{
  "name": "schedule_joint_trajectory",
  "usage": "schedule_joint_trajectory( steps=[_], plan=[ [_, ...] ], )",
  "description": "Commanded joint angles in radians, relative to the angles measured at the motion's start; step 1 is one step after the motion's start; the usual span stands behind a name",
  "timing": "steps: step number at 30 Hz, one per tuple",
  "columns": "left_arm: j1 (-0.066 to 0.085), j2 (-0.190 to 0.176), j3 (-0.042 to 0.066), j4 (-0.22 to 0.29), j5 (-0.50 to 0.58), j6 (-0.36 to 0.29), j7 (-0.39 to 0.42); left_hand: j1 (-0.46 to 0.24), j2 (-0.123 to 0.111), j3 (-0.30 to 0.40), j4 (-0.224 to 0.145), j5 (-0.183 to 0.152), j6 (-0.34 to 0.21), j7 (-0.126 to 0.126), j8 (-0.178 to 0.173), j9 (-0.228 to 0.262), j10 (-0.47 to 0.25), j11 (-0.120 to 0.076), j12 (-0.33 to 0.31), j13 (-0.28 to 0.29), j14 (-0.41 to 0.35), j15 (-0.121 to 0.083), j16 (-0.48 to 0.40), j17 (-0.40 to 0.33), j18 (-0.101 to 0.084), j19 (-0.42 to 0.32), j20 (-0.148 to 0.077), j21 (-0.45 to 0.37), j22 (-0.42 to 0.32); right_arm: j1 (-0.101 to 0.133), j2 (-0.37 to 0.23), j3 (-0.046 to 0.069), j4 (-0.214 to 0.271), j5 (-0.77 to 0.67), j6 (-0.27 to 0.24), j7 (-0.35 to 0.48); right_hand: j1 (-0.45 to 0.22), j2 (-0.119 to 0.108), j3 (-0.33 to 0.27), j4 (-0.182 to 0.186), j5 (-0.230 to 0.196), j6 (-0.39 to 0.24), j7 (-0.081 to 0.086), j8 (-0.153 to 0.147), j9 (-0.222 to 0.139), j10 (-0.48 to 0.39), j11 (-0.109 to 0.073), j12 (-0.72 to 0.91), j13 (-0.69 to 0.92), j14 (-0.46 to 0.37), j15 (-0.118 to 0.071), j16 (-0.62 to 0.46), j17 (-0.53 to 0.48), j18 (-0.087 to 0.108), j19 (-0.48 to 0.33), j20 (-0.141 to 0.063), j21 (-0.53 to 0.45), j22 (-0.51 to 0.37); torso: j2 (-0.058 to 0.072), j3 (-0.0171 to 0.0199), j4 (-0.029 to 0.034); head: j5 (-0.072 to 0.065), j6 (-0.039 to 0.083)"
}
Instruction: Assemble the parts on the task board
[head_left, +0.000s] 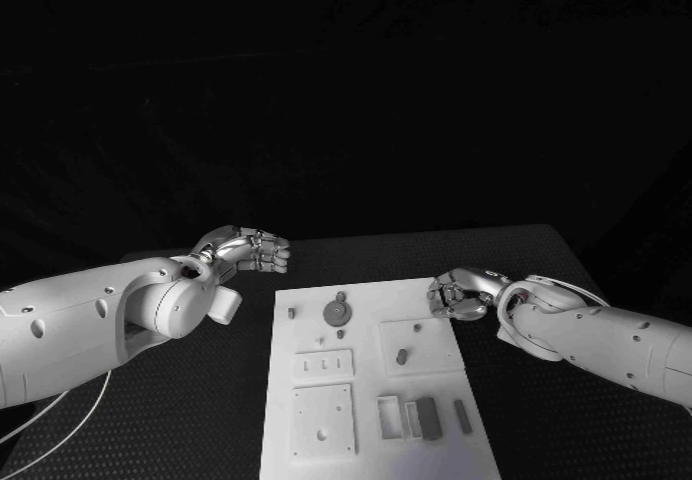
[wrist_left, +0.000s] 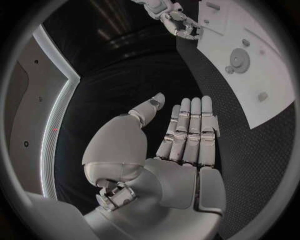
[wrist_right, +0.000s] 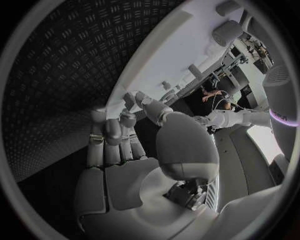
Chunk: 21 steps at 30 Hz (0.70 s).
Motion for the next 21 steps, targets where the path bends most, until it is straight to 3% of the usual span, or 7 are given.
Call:
schedule_joint_trajectory(
  steps=[1,21],
  plan=[
    [0.0,0.0,0.001,0.002,-0.004,0.012,0.006,-0.001,-0.003,-0.005,0.003,-0.002,-0.003,0.002,-0.002,-0.002,-0.004,0.005,-0.003,0.001,-0.005,0.004,-0.004,0.001,0.008,-0.005,0.005,-0.002,0.002,-0.002,0.003,0.0,-0.002,-0.008,0.012,0.007,0.0,0.013,-0.008,0.0,0.004,0.111,0.001,0.008,0.002,-0.007,-0.013,0.003,-0.002,0.001,-0.007,0.007,-0.001,0.015,0.002,-0.004,0.005,0.018,0.0,0.0002,-0.0014,0.0,-0.002],
    [0.0,0.0,0.001,0.001,-0.004,0.013,0.003,-0.002,-0.004,-0.005,0.005,-0.002,-0.005,0.003,-0.003,-0.002,-0.005,0.005,-0.005,0.002,-0.006,0.005,-0.006,0.002,0.008,-0.006,0.006,-0.003,0.002,-0.006,0.012,0.0,-0.01,-0.015,0.012,0.004,-0.007,0.046,-0.009,-0.004,0.004,0.168,-0.022,0.034,0.02,-0.001,-0.033,0.002,-0.006,0.003,-0.025,0.008,-0.003,0.015,0.002,-0.006,0.007,0.018,0.0,-0.0004,-0.0019,-0.005,-0.008]
  ],
)
